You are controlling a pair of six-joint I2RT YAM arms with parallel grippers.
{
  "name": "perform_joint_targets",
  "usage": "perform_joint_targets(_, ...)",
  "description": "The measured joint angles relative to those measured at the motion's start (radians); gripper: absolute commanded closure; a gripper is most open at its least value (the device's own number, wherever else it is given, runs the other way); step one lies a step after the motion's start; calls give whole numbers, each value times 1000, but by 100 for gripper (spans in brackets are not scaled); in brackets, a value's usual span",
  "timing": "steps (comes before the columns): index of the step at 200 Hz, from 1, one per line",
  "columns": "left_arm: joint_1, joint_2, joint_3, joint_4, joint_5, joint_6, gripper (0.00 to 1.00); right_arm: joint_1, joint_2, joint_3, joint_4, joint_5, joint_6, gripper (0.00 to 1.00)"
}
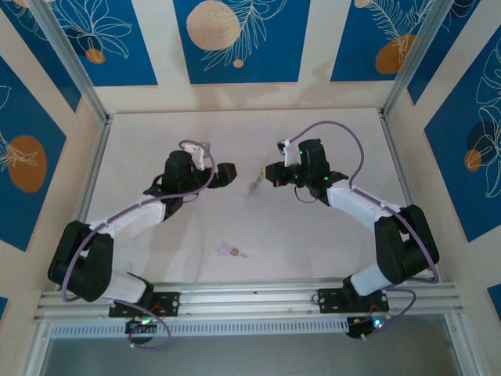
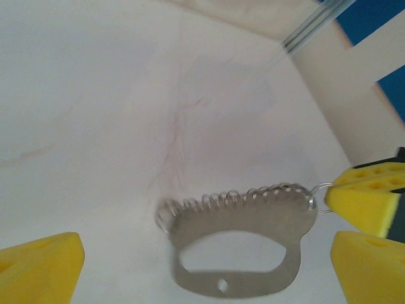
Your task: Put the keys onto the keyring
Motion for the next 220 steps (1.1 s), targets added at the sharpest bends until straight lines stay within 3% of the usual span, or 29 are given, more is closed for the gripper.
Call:
perform_joint_targets(64, 0, -5, 183, 0, 103, 76, 12, -115, -48, 53, 171, -220, 85, 100)
perform_joint_targets(138, 0, 74, 253, 24, 306, 89, 26, -129, 7, 53, 417, -425, 266, 100)
perform_joint_targets(189, 0, 107, 254, 63, 384, 55, 44, -132, 68, 39, 555, -484, 368, 100)
perform_joint_targets(220, 1, 158, 254, 179, 437, -24, 52, -131, 72, 7, 626, -497, 417, 100)
